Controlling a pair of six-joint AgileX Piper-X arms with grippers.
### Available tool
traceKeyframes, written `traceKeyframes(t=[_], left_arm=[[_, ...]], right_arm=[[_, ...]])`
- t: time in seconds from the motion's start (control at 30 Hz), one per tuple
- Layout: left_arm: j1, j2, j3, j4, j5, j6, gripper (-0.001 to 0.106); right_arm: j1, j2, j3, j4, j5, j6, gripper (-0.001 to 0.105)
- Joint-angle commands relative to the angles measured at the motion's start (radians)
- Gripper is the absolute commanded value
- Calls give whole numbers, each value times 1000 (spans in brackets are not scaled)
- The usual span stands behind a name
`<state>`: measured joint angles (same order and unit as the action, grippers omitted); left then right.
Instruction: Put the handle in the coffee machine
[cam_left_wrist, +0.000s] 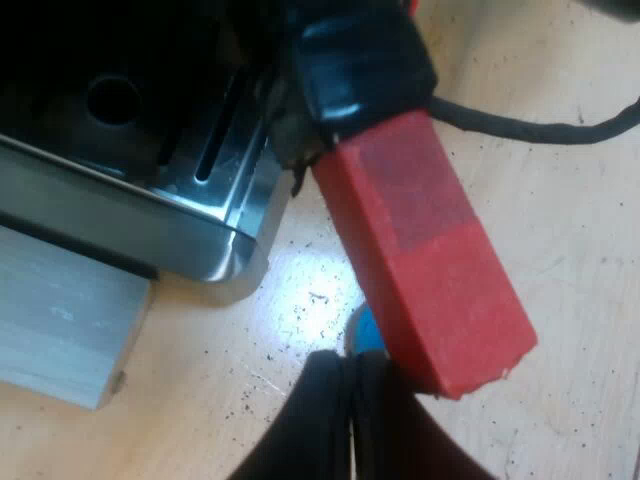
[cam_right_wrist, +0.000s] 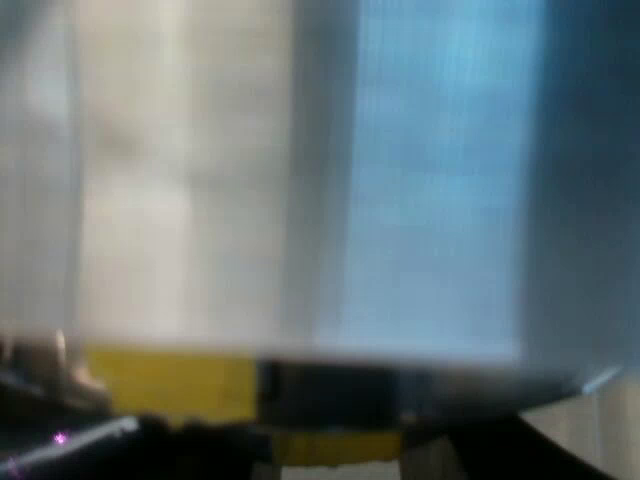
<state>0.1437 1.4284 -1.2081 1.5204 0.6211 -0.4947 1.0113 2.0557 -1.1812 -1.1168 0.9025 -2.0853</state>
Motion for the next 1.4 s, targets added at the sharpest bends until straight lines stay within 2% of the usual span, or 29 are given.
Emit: traceKeyframes(t=[0.03,0.33,0.47,0.53,0.6,0.73,0.87,1.2,1.3,1.4], left_arm=[[-25,-20,1,27,59,6,1],[-179,-20,45,27,72,-6,1],[-217,-24,55,27,72,-24,1],[-219,-32,55,19,80,-28,1],[-219,-51,55,-4,95,-69,1],[-219,-91,69,-53,98,-103,1],[-219,-107,89,-85,98,-114,1],[-219,-107,104,-87,121,-159,1],[-219,-107,105,-93,126,-163,1],[-219,-107,105,-109,129,-195,1]], right_arm=[[-7,-45,-41,-136,-17,-5,29],[-7,-45,-41,-136,-13,-5,30],[8,-45,-41,-136,100,-65,30],[19,-48,-41,-136,144,-85,36],[36,-57,-35,-133,162,-97,47],[49,-81,-9,-134,192,-103,51],[57,-138,61,-117,253,-103,51],[113,-354,324,-117,312,-119,51],[147,-433,394,-117,312,-138,51],[185,-511,444,-97,312,-147,51]])
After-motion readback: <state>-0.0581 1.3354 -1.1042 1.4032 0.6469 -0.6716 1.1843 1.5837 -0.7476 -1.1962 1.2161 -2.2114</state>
